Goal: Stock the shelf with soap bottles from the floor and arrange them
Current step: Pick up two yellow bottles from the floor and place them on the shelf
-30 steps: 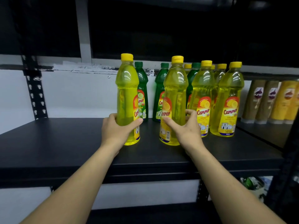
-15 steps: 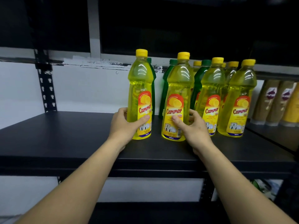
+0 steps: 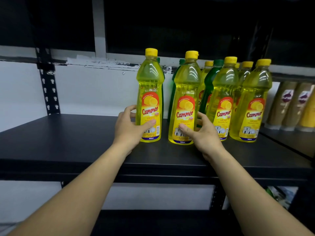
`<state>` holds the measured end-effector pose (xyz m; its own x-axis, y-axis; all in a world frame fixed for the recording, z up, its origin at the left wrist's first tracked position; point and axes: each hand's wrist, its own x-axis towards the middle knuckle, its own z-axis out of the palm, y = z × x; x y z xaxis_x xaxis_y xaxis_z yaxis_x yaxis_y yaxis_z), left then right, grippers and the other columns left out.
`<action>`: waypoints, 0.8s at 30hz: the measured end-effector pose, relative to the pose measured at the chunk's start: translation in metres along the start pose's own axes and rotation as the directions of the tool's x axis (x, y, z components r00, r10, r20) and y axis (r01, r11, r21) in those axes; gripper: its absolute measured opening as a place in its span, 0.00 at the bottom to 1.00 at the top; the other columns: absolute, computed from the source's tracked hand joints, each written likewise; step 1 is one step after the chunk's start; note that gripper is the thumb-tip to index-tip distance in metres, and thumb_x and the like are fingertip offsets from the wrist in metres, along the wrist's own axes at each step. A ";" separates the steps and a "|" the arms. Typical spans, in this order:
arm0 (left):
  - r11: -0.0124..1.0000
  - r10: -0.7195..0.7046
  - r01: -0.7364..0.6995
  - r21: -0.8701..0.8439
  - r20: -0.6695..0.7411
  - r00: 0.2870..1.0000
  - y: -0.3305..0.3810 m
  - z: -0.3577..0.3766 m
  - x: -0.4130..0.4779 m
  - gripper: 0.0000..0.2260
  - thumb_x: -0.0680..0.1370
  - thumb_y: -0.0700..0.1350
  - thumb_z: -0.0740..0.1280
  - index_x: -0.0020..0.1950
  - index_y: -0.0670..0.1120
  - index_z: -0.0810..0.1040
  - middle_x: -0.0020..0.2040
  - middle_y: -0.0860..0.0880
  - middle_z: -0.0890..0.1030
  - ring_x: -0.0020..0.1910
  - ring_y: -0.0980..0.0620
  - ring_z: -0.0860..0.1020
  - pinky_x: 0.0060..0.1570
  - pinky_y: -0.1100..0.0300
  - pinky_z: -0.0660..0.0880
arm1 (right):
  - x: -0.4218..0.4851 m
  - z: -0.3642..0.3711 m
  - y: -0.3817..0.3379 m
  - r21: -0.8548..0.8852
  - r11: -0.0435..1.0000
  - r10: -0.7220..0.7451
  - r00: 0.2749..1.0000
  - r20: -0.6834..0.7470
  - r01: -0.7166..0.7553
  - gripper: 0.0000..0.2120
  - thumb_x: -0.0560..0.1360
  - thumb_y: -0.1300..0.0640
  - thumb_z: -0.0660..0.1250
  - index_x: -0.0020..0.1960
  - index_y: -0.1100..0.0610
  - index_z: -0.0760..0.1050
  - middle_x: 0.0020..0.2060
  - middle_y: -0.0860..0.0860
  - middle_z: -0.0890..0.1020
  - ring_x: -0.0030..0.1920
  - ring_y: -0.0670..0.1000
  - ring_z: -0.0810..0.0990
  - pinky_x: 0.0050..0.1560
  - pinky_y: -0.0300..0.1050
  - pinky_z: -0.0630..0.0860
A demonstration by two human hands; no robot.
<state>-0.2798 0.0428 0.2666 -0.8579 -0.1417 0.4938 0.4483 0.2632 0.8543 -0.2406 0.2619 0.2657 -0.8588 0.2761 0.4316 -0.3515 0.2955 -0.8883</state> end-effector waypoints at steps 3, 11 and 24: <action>0.996 -0.051 0.052 -0.066 0.031 0.998 -0.003 -0.002 0.003 0.31 0.70 0.54 0.78 0.70 0.57 0.71 0.64 0.52 0.77 0.53 0.50 0.82 0.50 0.49 0.82 | 0.000 0.000 -0.001 0.014 1.000 0.010 1.000 0.022 -0.010 0.38 0.74 0.56 0.74 0.79 0.51 0.59 0.68 0.51 0.75 0.62 0.50 0.78 0.59 0.50 0.79; 0.896 0.206 -0.226 0.382 0.091 0.974 0.003 0.007 -0.005 0.50 0.72 0.53 0.77 0.82 0.51 0.46 0.74 0.48 0.65 0.70 0.49 0.68 0.66 0.49 0.70 | -0.003 0.008 -0.005 -0.454 0.880 -0.186 0.981 -0.055 0.142 0.49 0.68 0.43 0.78 0.80 0.51 0.55 0.69 0.51 0.70 0.69 0.52 0.70 0.67 0.48 0.68; 0.834 0.170 -0.233 0.500 0.169 0.971 -0.005 0.025 0.026 0.52 0.72 0.55 0.77 0.81 0.50 0.42 0.69 0.45 0.66 0.64 0.42 0.74 0.60 0.49 0.74 | 0.033 0.025 -0.007 -0.607 0.794 -0.082 0.985 -0.153 -0.028 0.43 0.73 0.46 0.75 0.78 0.59 0.56 0.70 0.57 0.69 0.70 0.59 0.70 0.66 0.53 0.71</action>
<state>-0.3110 0.0618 0.2711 -0.7993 0.0686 0.5970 0.4481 0.7300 0.5160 -0.2763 0.2462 0.2823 -0.7598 0.3878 0.5219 -0.0289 0.7818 -0.6229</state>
